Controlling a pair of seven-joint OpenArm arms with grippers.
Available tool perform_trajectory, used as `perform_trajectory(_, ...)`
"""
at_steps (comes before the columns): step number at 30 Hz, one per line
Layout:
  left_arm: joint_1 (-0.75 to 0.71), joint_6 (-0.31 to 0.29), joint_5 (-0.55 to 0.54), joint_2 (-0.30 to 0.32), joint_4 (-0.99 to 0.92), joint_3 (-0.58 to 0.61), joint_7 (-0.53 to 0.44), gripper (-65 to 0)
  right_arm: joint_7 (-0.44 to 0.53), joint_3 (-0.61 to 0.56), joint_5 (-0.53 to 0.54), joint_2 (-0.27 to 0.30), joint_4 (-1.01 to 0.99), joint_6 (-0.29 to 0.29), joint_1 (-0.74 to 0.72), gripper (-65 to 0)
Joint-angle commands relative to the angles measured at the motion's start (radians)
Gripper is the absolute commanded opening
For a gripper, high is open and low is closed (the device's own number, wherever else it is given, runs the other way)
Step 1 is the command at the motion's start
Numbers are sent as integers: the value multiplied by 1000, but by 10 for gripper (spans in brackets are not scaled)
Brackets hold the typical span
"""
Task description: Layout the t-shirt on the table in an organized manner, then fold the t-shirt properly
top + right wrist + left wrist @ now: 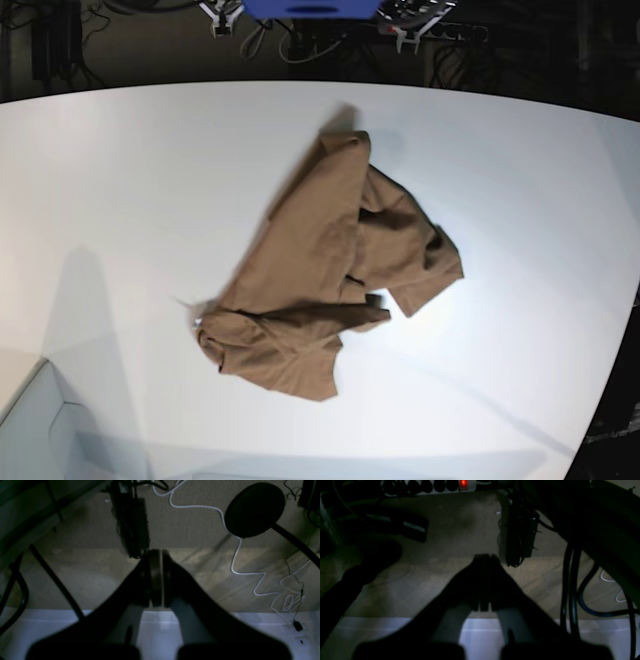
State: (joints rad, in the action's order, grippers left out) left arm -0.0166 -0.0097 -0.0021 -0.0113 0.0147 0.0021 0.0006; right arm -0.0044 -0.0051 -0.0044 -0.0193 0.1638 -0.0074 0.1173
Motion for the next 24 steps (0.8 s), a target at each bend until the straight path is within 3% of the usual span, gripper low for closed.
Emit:
perform_trajectory(1,-6,9,-3,1,-2,2,3,-650,-4,-2,-7,5,1,13,8,-650)
perform_trajectory(19,-13,7,-3,4,-2,0,0,-650,1,-2,-7,11,1,13,14,-650)
perform_trajectory(24,-92,7,-5,15,77,-1,-1,-650,4,0,-7,26,112,13,120,-650)
